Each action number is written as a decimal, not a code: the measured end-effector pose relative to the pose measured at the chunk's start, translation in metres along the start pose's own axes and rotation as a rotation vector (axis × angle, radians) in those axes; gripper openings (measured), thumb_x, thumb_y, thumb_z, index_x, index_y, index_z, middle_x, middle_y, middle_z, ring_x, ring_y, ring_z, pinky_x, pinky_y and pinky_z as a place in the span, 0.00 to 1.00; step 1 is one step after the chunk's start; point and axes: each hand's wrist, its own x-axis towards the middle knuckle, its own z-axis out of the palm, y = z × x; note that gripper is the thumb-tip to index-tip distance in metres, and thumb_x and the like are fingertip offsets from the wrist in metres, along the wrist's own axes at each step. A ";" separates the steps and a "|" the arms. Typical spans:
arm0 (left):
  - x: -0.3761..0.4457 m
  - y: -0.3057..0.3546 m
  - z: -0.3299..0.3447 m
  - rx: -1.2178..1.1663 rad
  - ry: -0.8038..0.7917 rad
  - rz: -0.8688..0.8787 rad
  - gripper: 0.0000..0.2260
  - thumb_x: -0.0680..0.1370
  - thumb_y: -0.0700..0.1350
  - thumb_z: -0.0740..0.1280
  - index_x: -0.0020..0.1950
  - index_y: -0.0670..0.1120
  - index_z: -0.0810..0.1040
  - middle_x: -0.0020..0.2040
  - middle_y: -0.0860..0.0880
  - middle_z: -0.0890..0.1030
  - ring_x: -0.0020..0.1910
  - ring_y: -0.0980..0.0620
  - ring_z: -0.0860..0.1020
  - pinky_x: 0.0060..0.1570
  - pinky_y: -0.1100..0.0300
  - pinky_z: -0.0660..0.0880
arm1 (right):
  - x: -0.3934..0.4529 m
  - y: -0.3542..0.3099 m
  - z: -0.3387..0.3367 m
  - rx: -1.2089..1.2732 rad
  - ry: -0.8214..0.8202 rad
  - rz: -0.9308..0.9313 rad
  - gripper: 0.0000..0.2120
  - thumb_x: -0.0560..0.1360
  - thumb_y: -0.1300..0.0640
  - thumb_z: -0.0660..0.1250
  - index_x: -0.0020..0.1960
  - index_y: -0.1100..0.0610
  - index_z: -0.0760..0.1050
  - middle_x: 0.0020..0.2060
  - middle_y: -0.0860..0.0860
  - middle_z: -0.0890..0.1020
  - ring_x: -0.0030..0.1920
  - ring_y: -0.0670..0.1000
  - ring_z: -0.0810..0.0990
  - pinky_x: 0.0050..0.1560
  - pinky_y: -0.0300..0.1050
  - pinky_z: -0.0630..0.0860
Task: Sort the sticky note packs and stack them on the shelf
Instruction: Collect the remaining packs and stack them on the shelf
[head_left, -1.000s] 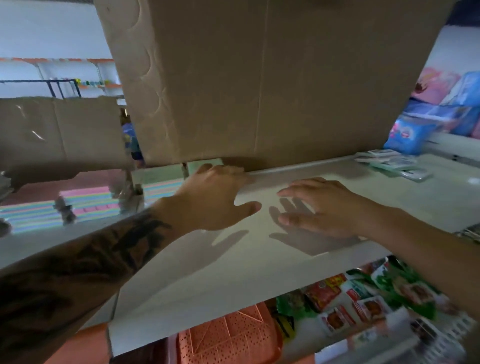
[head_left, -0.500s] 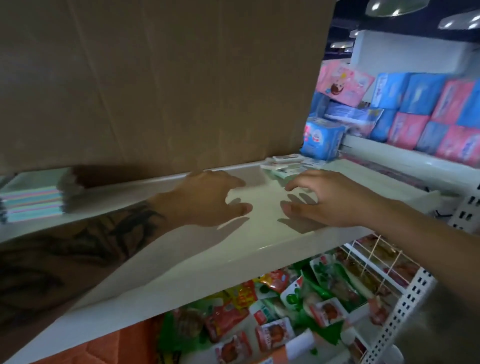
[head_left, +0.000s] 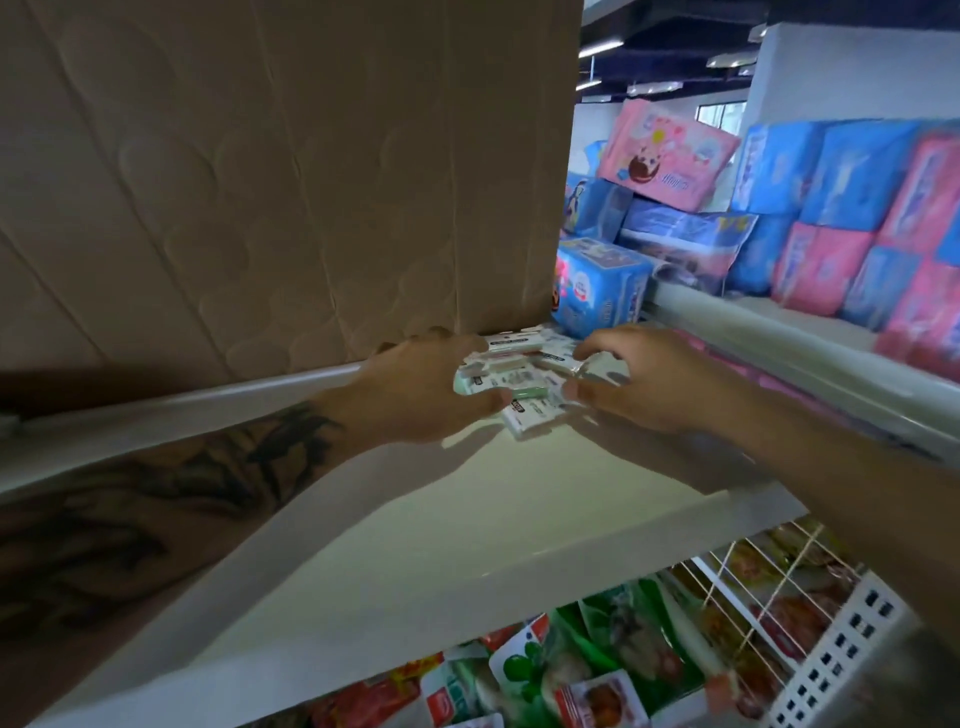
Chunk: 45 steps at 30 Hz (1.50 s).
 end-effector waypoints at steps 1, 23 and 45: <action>0.004 0.000 0.001 -0.027 -0.004 0.001 0.29 0.77 0.72 0.60 0.74 0.59 0.68 0.69 0.53 0.76 0.62 0.47 0.77 0.63 0.47 0.74 | 0.005 0.001 0.000 0.014 -0.001 -0.002 0.30 0.74 0.28 0.64 0.69 0.44 0.75 0.66 0.46 0.79 0.60 0.49 0.78 0.60 0.51 0.77; -0.032 -0.036 -0.007 -0.288 -0.159 0.090 0.24 0.73 0.63 0.75 0.66 0.62 0.73 0.58 0.64 0.78 0.57 0.64 0.76 0.56 0.62 0.74 | 0.087 -0.028 0.016 -0.314 -0.032 -0.304 0.14 0.81 0.45 0.61 0.66 0.38 0.75 0.57 0.47 0.85 0.58 0.55 0.82 0.58 0.56 0.78; -0.183 -0.172 -0.056 0.508 0.430 0.282 0.11 0.77 0.44 0.70 0.59 0.50 0.79 0.43 0.47 0.84 0.36 0.40 0.82 0.31 0.53 0.76 | 0.029 -0.216 0.031 -0.448 0.456 -0.461 0.12 0.72 0.60 0.74 0.54 0.51 0.80 0.37 0.52 0.86 0.37 0.58 0.85 0.51 0.55 0.76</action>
